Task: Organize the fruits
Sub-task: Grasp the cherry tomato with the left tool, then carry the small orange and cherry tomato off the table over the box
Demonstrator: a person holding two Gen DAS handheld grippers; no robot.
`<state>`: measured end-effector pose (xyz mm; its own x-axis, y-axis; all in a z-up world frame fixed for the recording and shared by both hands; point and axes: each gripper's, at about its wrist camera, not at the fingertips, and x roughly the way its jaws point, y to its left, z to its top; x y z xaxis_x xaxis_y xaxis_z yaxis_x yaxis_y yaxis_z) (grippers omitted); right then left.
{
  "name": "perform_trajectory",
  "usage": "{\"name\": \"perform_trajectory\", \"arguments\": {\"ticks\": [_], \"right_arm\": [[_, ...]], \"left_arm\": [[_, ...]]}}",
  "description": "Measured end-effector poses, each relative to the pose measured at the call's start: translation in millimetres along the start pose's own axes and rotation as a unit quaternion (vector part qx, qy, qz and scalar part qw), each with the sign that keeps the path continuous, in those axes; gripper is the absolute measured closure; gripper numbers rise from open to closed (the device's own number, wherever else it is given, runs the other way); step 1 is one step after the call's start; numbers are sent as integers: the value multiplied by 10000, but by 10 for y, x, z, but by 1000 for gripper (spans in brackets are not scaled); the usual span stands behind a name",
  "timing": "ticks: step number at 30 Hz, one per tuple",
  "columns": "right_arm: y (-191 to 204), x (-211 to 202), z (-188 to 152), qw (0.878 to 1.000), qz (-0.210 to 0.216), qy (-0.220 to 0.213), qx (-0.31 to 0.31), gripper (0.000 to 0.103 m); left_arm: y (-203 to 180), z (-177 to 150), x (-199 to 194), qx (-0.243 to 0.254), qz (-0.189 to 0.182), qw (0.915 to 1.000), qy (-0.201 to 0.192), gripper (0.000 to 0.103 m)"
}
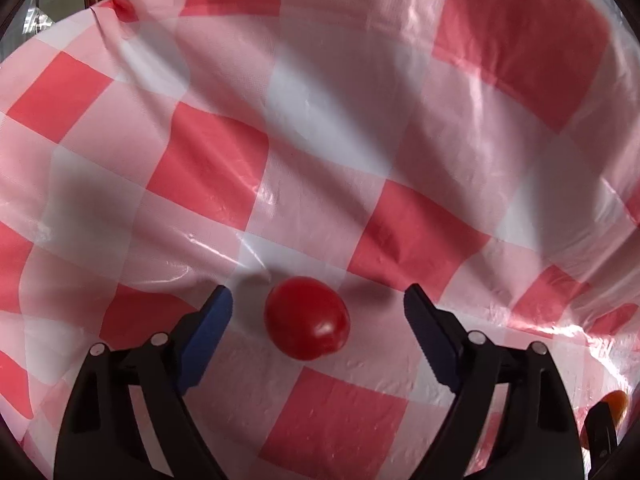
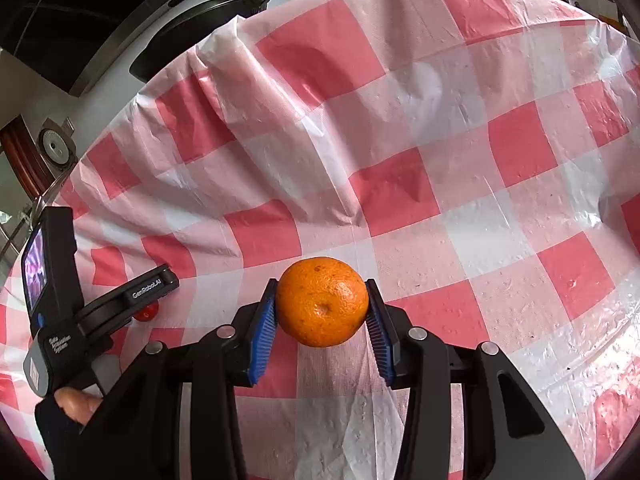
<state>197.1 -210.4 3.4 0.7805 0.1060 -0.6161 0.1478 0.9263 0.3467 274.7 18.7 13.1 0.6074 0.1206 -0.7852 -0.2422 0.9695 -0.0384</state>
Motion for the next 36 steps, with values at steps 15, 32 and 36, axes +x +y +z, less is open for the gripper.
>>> {"name": "perform_trajectory", "arguments": {"ticks": [15,32,36], "right_arm": [[-10,37,-16,10000,7,78,-33,61],[-29,70,-4,9999,51,107,23,61],[-13,19,-2,10000,22,-2,1,61]], "left_arm": [[-18,-18,-88,-20,-125,9995,-281,67],[731,-1165,-1333,-583,-591,9888,-1237,67],[1143,-1353,-1582,-933,-536,9843,-1399,67]]}}
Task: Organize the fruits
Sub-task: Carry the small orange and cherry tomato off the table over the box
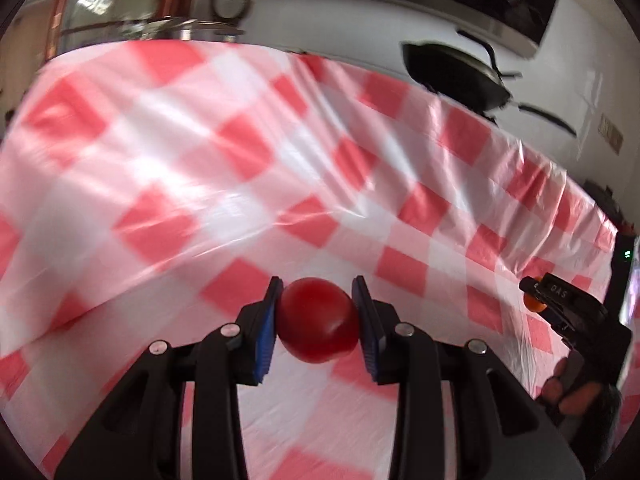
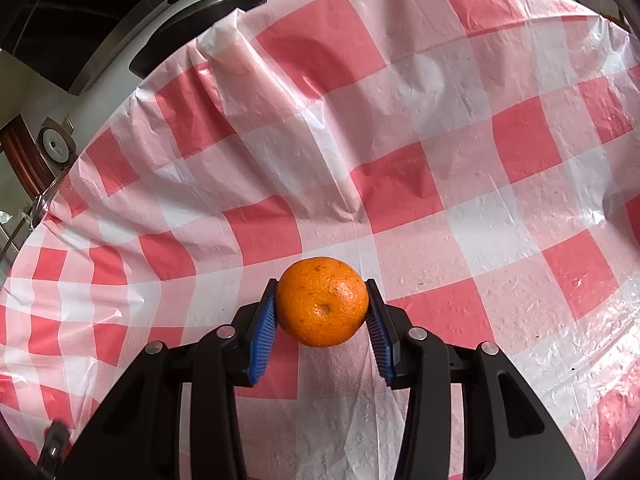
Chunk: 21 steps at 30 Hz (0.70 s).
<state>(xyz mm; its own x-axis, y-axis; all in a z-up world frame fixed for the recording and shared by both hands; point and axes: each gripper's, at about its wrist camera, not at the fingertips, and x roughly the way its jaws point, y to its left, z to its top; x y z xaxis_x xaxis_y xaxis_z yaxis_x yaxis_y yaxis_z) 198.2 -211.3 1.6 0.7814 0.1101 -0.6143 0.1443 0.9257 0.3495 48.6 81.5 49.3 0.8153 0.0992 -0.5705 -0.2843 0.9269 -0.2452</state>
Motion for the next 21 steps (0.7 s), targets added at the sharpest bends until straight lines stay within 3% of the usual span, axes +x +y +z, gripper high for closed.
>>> {"name": "perform_trajectory", "arguments": {"ticks": [5,11,14,21], "right_arm": [[186,-219,-125,9992,-5,-129,-389,61],[796,-926,-778,9901,680,-3,-1226,61],[1125,-1314,-1172,9792,1125,132,-1686,61],[1732,-2063,-2149,9409,2072,644,-2600,61]], "left_arm": [[526,-188,-603,-322,21,9991,-271,67],[1149,-421,-1287,-241,311,9982,-447,67],[1502,-500,-1618,-256,555,9964,-593,67],[2265,-687,-2186,-383,1022,9916,-693,67]]}}
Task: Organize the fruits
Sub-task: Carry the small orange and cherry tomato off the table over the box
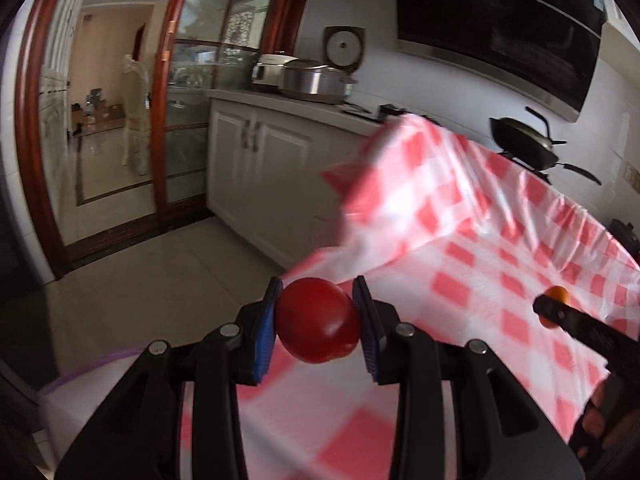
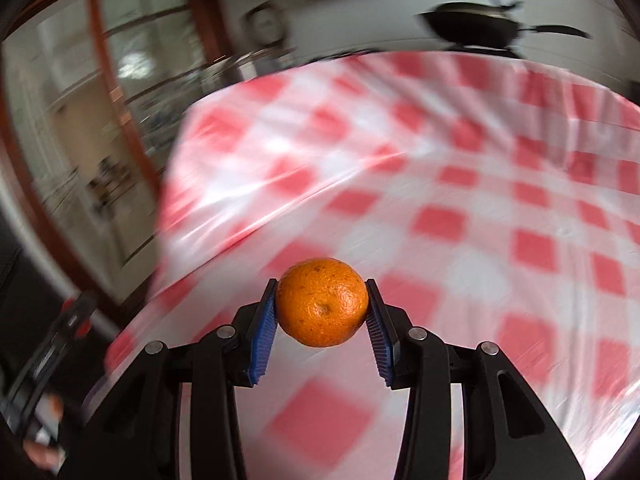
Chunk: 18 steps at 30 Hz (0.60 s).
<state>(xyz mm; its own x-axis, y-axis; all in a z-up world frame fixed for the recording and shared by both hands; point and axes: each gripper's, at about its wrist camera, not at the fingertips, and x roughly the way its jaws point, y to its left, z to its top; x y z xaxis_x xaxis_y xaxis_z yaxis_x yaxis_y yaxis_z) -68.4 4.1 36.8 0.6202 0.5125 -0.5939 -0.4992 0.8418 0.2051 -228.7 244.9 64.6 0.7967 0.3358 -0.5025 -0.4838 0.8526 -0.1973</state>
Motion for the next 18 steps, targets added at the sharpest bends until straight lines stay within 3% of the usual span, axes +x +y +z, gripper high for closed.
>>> {"name": "perform_trajectory", "arguments": {"ticks": [4,8,13,18], "right_arm": [[645,-81,-261,9952,593,200,-756,61],[1230,-157,-550,9798,1142,330,-1606,61],[1888,-74,-1135,9456,1733,871,-2611,61],[2296,105,-1653,9126,1940,1502,-3272,61]], "left_arm": [[501,-98,-168,19,417,9991,5,67],[987,-271,-195,-252,715,9966,316,67],[1388,-609,-114,-218,1176,9889,876,67],[1693,-1037,61,-156,1421,9753,1683,66]]}}
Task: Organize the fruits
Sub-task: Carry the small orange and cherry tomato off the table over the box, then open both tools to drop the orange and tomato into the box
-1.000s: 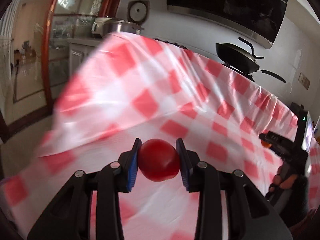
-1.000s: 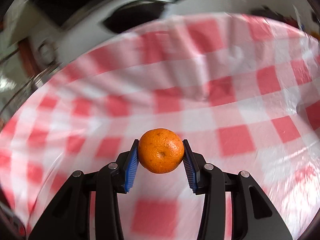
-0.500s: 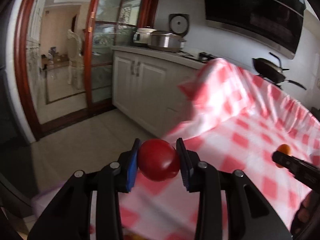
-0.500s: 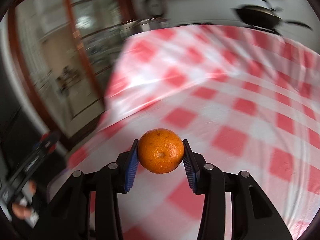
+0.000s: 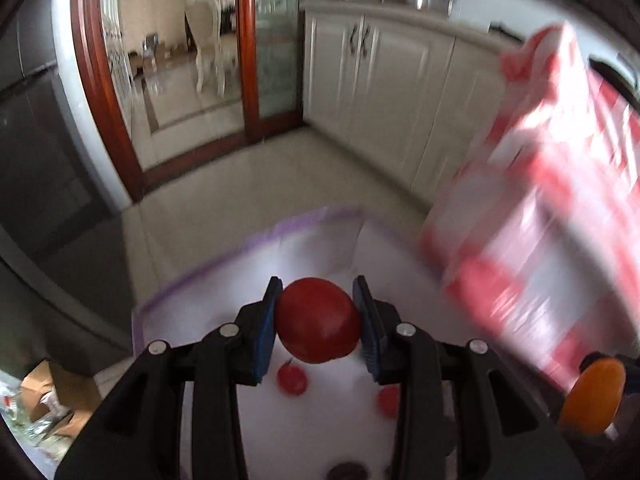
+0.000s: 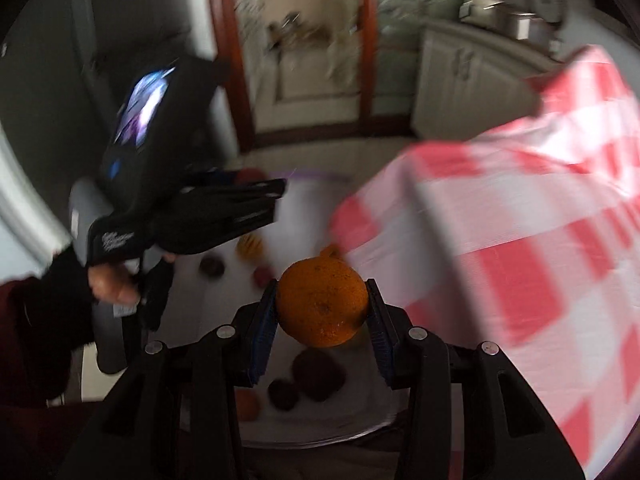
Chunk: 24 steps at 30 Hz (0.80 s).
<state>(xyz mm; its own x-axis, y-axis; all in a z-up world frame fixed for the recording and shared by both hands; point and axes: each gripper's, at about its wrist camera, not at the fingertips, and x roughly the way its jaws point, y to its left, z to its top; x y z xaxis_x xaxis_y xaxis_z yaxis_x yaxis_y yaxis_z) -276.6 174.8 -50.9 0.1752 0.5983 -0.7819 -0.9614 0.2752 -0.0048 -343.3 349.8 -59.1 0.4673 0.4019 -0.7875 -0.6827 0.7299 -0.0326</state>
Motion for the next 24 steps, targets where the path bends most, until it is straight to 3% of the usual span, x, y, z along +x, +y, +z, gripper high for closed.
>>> {"name": "perform_trajectory", "arguments": {"ticks": [4,9,18,24], "right_arm": [[172,408,-76,9980,161,586,-193,61],[305,862,-185,9916,200,1228,-351,61],[538,1362,-201,9801,126,1835,-752,61],[470,1311,-265,9789,151,1911,-704,61]], "left_arm": [[77,-173,231,152,283,9989,351,66],[137,-256,456,106,328,9967,733,66],[208,-310,630,-9,526,9927,1085,65],[157,-317,663,-18,580,9917,1146,65]]}}
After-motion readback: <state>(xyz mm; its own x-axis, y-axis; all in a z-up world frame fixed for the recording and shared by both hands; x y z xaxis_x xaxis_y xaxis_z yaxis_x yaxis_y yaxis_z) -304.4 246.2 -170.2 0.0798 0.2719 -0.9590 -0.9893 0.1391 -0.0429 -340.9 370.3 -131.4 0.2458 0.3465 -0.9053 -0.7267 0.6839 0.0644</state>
